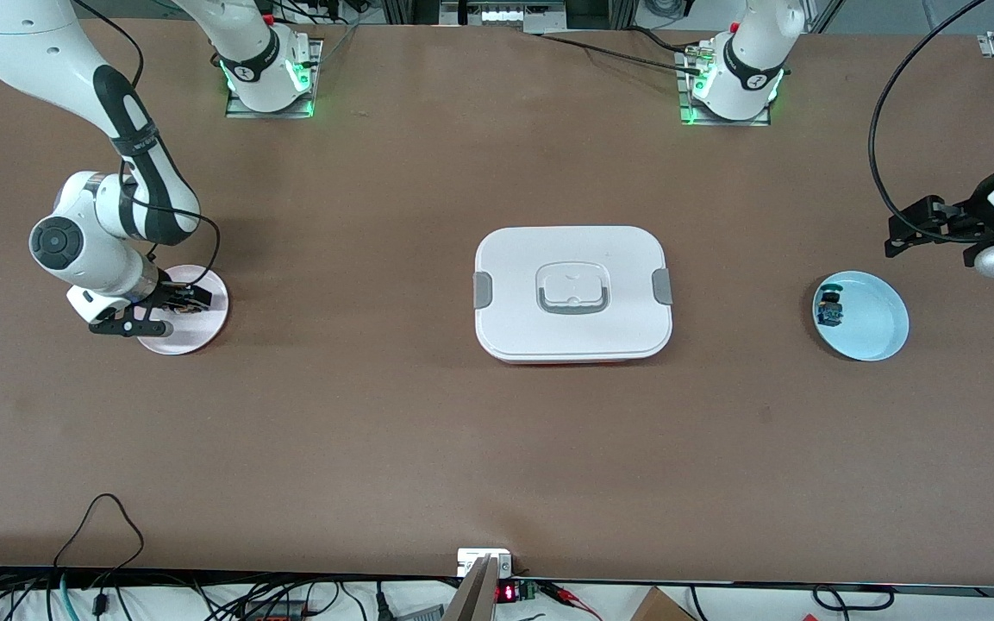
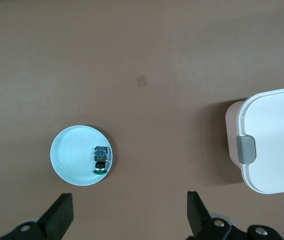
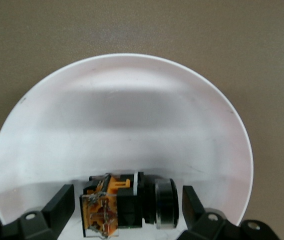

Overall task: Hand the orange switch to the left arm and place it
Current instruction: 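Lower the right gripper and close it on the orange switch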

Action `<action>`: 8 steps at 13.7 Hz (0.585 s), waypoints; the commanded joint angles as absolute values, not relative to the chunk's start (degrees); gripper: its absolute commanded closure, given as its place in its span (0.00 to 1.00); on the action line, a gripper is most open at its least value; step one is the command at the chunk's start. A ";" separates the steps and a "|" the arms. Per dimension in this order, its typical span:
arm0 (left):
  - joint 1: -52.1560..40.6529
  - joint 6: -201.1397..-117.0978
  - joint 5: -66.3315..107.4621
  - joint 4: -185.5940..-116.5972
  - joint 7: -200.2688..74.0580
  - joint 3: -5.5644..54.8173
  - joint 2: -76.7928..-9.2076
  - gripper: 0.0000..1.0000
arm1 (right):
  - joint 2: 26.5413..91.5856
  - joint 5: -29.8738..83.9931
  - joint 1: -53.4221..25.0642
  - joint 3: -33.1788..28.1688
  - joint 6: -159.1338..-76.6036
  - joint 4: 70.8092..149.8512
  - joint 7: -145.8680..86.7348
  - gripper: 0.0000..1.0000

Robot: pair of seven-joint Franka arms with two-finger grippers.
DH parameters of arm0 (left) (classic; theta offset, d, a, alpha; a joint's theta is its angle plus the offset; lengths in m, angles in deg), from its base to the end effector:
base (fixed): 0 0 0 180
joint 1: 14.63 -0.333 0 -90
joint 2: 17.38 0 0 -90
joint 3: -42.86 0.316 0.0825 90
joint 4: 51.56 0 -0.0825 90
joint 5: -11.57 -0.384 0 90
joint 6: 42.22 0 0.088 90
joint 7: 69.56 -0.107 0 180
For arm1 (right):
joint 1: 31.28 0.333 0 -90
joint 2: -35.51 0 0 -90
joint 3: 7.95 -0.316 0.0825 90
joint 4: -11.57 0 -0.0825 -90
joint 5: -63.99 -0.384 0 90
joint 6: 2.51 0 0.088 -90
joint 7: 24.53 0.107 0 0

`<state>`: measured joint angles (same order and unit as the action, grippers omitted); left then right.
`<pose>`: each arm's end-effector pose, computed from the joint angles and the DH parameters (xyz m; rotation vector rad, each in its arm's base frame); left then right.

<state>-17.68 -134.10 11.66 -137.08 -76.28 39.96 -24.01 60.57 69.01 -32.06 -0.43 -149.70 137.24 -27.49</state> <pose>0.5927 0.0031 0.5981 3.1288 -0.1790 -0.0064 0.5442 -0.0798 0.1794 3.0450 -0.0114 -0.1060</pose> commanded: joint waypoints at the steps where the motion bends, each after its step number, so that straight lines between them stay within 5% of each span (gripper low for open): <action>1: -17.88 -132.83 10.87 -135.06 -75.53 39.70 -24.94 0.00 | 60.21 70.15 -32.68 -0.84 -150.61 138.05 -28.22 0.41; 3: -17.88 -132.83 10.87 -135.06 -75.53 39.70 -24.94 0.00 | 60.03 70.15 -32.77 -0.84 -150.17 137.96 -31.02 0.70; 6: -17.96 -132.83 10.87 -135.06 -75.53 39.70 -24.94 0.00 | 59.16 69.88 -33.12 -0.92 -148.16 137.26 -32.01 0.93; 8: -17.97 -132.83 10.87 -135.06 -75.53 39.70 -24.94 0.00 | 57.84 69.71 -32.86 -1.10 -145.79 136.91 -32.09 0.98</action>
